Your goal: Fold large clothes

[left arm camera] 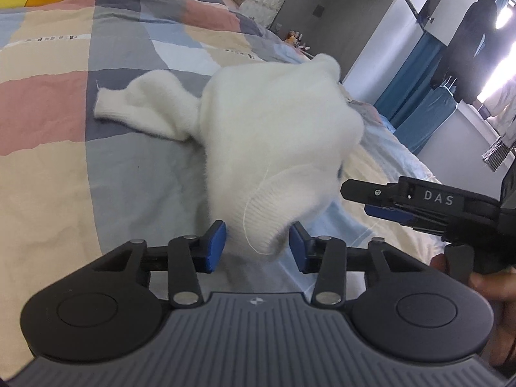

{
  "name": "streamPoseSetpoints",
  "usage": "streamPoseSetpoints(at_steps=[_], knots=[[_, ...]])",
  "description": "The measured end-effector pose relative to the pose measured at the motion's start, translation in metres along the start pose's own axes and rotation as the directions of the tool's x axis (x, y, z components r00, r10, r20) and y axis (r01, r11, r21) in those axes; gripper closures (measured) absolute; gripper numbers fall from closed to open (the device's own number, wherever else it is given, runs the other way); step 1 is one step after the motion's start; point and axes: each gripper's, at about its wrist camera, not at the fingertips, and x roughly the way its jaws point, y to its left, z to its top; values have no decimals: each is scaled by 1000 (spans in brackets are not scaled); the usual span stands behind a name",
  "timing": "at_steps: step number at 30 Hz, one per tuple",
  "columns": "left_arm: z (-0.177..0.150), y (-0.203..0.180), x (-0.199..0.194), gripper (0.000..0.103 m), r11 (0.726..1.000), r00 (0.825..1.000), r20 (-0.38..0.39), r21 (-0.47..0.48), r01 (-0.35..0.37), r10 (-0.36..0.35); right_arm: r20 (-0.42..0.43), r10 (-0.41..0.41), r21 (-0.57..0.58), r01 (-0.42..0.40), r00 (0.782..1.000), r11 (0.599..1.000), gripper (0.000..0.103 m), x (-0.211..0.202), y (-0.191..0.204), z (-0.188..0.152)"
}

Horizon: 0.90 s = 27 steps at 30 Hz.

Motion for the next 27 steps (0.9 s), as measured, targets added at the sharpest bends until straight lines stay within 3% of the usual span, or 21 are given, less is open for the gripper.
streamPoseSetpoints(at_steps=[4, 7, 11, 14, 17, 20, 27], knots=[[-3, -1, 4, 60, 999, 1000, 7, 28, -19, 19, -5, 2, -22, -2, 1000, 1000, 37, 1, 4, -1], [-4, 0, 4, 71, 999, 999, 25, 35, -30, 29, -16, 16, -25, -17, 1000, 1000, 37, 2, 5, -3], [-1, 9, -4, 85, 1000, 997, 72, -25, -7, 9, -17, 19, -45, -20, 1000, 999, 37, 0, 11, -6], [5, 16, -13, 90, 998, 993, 115, -67, 12, -4, -5, 71, -98, -71, 997, 993, 37, -4, 22, -10], [10, 19, -20, 92, 996, 990, 141, -87, 34, -22, -1, 107, -194, -105, 994, 975, 37, -4, 40, -15], [14, 18, -23, 92, 995, 987, 158, -94, 44, -29, 22, 82, -285, -73, 996, 956, 39, 2, 55, -16], [15, 22, -27, 94, 991, 981, 189, -120, 61, -37, 91, 57, -292, -28, 994, 956, 38, 23, 60, 1]])
